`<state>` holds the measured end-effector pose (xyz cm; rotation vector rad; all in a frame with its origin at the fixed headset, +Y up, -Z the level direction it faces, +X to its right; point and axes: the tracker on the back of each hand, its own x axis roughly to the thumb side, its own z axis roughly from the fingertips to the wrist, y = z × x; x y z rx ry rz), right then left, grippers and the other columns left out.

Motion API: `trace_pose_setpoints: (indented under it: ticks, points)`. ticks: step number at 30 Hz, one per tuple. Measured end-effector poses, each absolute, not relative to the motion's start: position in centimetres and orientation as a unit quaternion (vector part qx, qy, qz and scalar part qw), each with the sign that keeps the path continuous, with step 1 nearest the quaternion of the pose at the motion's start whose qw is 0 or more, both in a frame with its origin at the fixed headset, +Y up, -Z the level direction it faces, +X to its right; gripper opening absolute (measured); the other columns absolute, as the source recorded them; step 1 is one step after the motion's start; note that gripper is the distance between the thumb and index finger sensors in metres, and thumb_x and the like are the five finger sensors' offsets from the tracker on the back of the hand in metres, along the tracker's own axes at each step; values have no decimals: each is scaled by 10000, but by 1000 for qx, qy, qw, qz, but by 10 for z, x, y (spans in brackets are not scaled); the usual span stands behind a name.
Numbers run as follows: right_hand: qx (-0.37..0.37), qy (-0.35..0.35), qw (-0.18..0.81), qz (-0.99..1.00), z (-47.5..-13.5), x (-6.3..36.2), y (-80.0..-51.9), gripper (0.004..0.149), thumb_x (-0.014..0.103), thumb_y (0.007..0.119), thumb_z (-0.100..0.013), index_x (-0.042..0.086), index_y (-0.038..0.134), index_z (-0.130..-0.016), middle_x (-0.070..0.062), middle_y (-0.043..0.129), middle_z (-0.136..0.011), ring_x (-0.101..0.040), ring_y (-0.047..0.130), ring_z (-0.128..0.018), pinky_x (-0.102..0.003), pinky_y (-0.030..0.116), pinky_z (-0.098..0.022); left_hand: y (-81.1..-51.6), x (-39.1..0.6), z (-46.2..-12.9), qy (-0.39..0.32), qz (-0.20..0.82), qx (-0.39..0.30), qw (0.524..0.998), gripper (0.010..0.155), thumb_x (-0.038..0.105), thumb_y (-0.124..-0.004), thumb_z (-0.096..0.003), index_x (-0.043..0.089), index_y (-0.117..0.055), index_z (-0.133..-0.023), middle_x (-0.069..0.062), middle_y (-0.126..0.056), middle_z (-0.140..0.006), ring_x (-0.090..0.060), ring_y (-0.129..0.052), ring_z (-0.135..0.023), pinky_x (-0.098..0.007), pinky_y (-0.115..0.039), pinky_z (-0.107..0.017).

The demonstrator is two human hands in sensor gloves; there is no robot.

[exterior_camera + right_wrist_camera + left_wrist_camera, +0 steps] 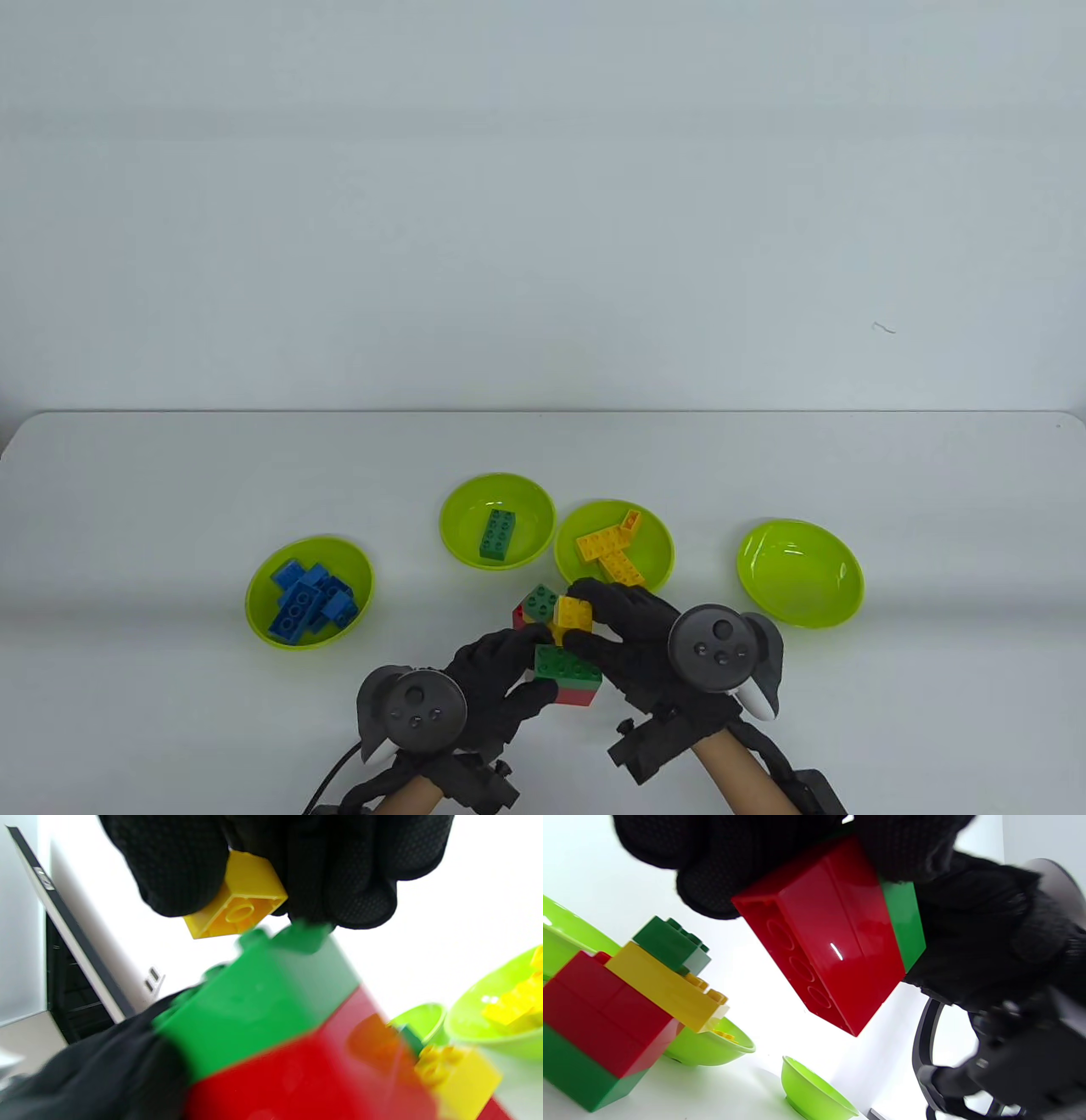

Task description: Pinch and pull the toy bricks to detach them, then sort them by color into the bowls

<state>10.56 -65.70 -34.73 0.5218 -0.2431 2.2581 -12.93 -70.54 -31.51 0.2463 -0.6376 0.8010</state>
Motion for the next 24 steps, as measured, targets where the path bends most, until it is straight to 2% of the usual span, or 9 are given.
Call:
trace_pose_setpoints:
  ticks: [6,13,19,24]
  points:
    - [130,-86,288,945,-394,110,-666,600,343,781,-495,52,677,-1009,-208,795,-953,-408,821,-829,-549,602,-694,-700,-139,-318,-281,412,130,857,667,406,-738,-455,-23,-681,-963,-274,-839,-856,-420,-886,-738,-559,-693,-583]
    - [71,-36,238,968,-433,101,-693,594,355,813,-486,76,700,-998,-194,811,-947,-397,830,-827,-541,607,-696,-693,-151,-323,-255,438,149,849,667,406,-736,-458,-24,-678,-965,-274,-837,-857,-422,-884,-739,-560,-692,-582]
    - [49,-8,193,980,-448,89,-710,596,360,810,-491,80,694,-1003,-190,804,-954,-396,825,-835,-540,600,-702,-694,-156,-326,-246,446,149,847,666,405,-737,-459,-25,-679,-965,-275,-837,-857,-422,-884,-739,-560,-691,-583]
    - [51,-21,216,975,-445,97,-704,630,388,801,-490,69,671,-1017,-200,783,-973,-410,810,-847,-546,592,-702,-694,-157,-327,-242,450,148,847,666,405,-737,-460,-25,-678,-966,-275,-837,-858,-422,-885,-738,-560,-691,-582]
